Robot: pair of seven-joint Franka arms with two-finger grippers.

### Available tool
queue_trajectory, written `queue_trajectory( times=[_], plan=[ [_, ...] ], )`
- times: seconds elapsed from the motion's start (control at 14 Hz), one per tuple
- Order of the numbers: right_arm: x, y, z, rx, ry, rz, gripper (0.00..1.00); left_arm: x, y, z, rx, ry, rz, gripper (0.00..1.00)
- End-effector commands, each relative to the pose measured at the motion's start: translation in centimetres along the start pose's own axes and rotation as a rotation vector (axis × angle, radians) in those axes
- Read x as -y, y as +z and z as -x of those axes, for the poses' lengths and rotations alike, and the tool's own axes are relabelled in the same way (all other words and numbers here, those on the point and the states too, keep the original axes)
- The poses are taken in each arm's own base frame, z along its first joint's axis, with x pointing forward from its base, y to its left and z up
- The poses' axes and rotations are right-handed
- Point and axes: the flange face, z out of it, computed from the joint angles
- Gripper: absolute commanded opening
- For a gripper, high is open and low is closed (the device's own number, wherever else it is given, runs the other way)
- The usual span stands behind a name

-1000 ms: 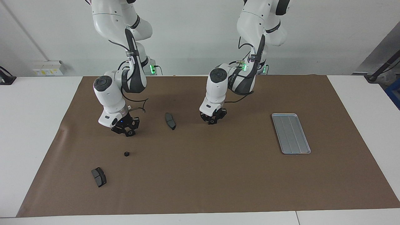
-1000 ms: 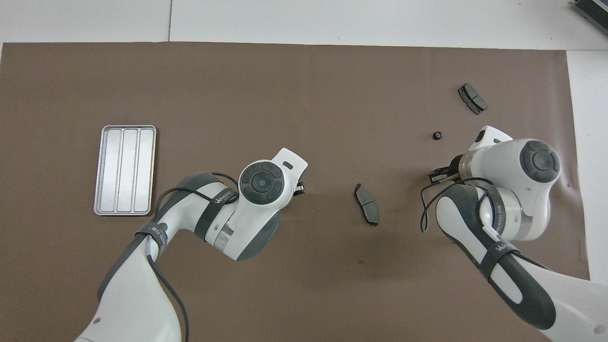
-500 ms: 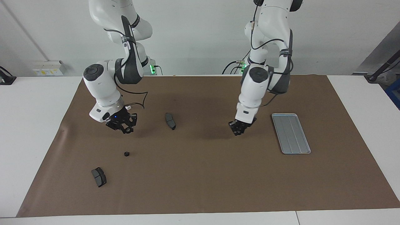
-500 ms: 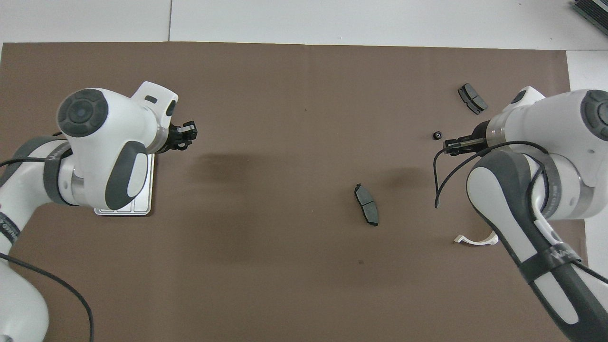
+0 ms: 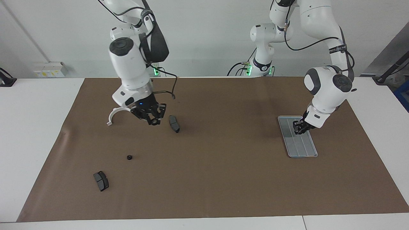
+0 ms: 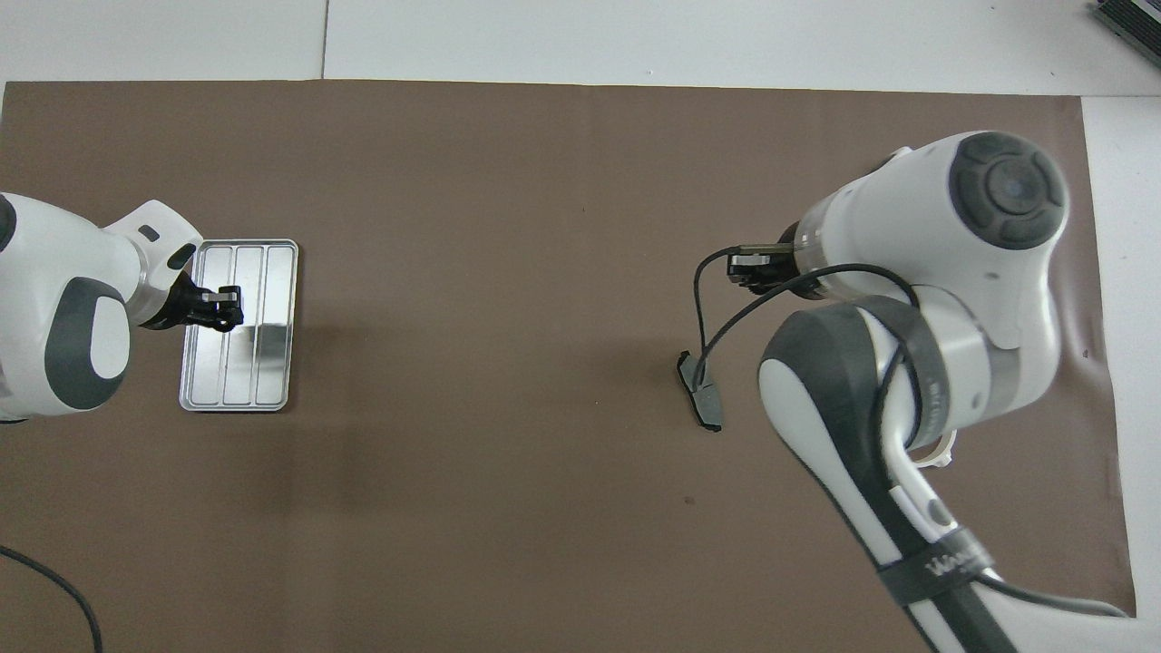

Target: Pick bearing gear from pile to tray

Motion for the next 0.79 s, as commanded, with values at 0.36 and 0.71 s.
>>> queue_trajectory(
  times=[0.36, 0.71],
  plan=[
    [16.1, 10.2, 5.5, -0.017, 0.132, 0.023, 0.00, -0.8, -0.2, 1.9, -0.027, 0.046, 0.012, 1.00],
    [17.9, 15.4, 8.1, -0.012, 0.111, 0.070, 0.00, -3.7, -2.9, -0.9, -0.067, 0.059, 0.017, 1.00]
  ],
)
